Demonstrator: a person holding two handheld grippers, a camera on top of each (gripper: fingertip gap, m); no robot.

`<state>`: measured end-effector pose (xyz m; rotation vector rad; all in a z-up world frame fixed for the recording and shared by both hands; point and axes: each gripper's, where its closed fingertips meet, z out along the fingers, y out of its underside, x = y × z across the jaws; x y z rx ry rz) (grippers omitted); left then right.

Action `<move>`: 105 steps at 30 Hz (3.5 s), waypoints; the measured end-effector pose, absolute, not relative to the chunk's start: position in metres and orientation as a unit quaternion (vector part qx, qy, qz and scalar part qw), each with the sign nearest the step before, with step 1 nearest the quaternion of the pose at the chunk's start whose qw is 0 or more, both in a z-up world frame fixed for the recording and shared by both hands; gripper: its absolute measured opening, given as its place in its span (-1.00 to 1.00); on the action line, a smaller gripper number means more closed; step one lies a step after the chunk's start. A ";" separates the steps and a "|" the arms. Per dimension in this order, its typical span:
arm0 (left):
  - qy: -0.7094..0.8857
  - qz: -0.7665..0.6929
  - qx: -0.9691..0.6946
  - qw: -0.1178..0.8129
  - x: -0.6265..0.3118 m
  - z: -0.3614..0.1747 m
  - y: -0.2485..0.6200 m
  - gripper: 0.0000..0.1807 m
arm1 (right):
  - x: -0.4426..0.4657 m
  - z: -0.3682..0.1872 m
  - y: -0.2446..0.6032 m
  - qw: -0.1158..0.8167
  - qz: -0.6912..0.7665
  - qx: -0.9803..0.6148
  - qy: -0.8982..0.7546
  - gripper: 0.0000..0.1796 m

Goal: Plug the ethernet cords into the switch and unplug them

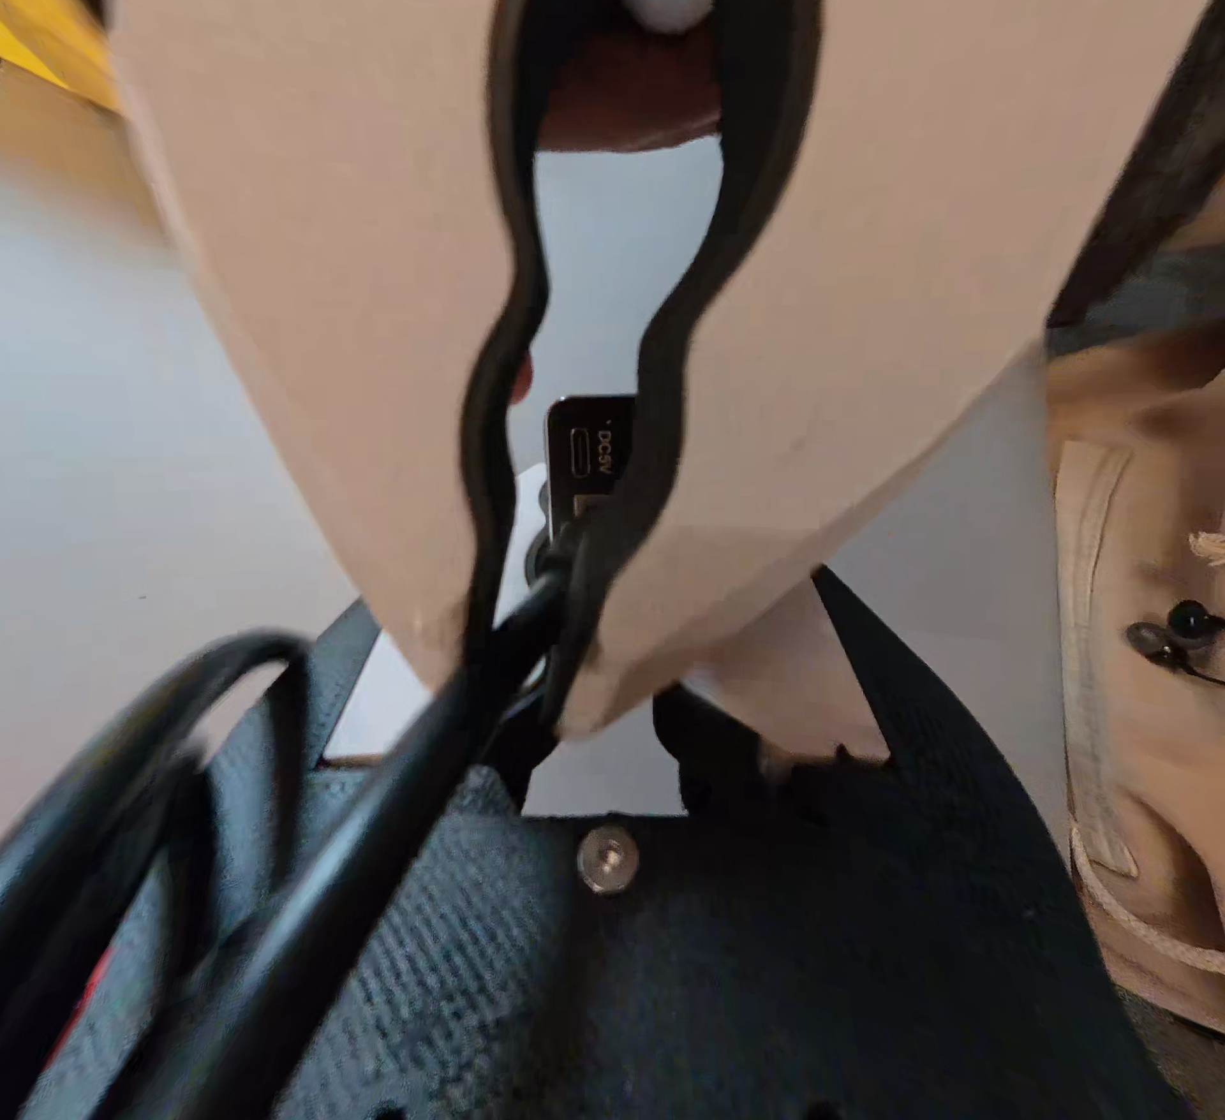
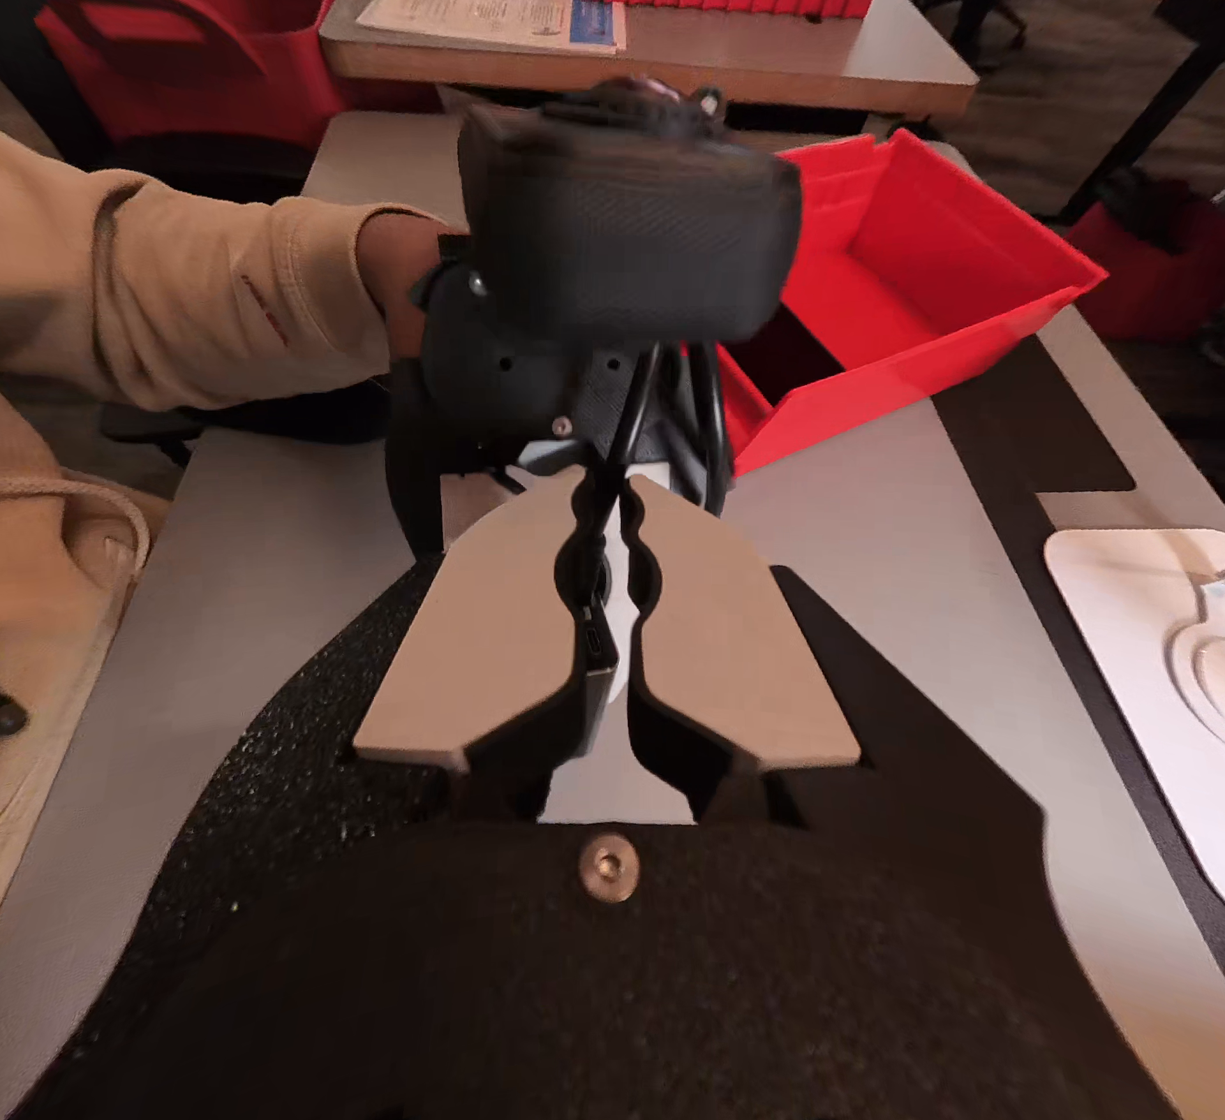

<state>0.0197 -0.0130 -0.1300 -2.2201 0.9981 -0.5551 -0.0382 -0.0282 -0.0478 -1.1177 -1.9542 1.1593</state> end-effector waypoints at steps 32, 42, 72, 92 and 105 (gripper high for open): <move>0.325 -0.308 -0.775 0.446 -0.026 -0.048 -0.025 -0.71 | -0.038 -0.035 -0.031 0.239 0.706 -0.355 -0.564 -0.92; 0.335 -0.319 -0.719 0.519 -0.027 -0.025 -0.027 -0.52 | -0.018 0.009 -0.012 0.286 0.768 -0.314 -0.480 -0.92; 0.265 -0.303 -0.665 0.629 -0.010 0.022 -0.017 -0.71 | -0.008 0.034 -0.010 0.426 0.671 -0.318 -0.516 -0.83; 0.283 -0.216 -0.587 0.727 -0.005 0.061 -0.032 -0.70 | 0.002 0.065 -0.021 0.558 0.617 -0.292 -0.471 -0.83; 0.232 -0.249 -0.573 0.746 -0.065 0.095 -0.058 -0.71 | 0.032 0.073 0.051 0.511 0.596 -0.388 -0.484 -0.90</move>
